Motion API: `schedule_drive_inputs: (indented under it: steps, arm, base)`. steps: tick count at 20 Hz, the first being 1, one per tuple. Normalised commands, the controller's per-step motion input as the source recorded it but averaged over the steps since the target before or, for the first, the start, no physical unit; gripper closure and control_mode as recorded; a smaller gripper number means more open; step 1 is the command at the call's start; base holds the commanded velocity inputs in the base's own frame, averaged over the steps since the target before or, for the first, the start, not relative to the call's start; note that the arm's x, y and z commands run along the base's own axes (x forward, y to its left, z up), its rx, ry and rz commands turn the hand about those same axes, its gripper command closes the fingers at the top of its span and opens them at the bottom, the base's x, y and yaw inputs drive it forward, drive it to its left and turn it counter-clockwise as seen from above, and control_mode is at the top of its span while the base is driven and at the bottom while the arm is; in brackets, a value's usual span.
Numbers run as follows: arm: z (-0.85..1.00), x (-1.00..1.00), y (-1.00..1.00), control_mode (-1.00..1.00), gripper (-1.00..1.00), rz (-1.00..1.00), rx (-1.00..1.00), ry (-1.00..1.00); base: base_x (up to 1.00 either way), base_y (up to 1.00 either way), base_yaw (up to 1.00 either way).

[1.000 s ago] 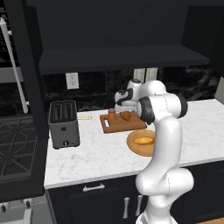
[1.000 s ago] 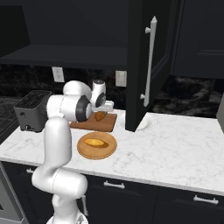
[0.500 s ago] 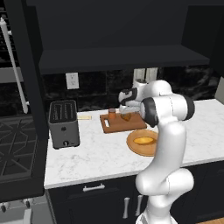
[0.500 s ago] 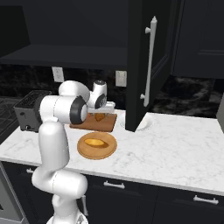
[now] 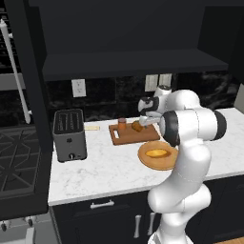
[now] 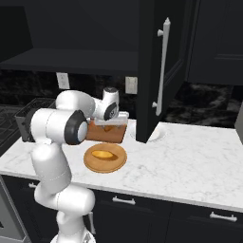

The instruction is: From the different types of pastries on the counter, select a croissant and place it on the cutting board. Then retrieve a jar of jam from the cabinet and place it alongside the croissant on the cutting board.

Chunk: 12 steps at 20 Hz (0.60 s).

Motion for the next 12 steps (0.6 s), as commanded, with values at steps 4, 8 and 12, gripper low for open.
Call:
schedule_drive_inputs:
  steps: [4, 8, 12]
  arm:
    - [0.06, -0.76, -0.52, -1.00, -1.00, 0.02, -0.01, 0.00]
    - [0.11, -0.86, -0.81, -1.00, -1.00, 0.00, -0.02, 0.00]
    - [0.29, -0.82, -0.92, -1.00, -1.00, 0.00, -0.05, 0.00]
  base:
    - [0.00, 0.00, 0.00]
    - [0.00, 0.00, 0.00]
    - [0.00, 0.00, 0.00]
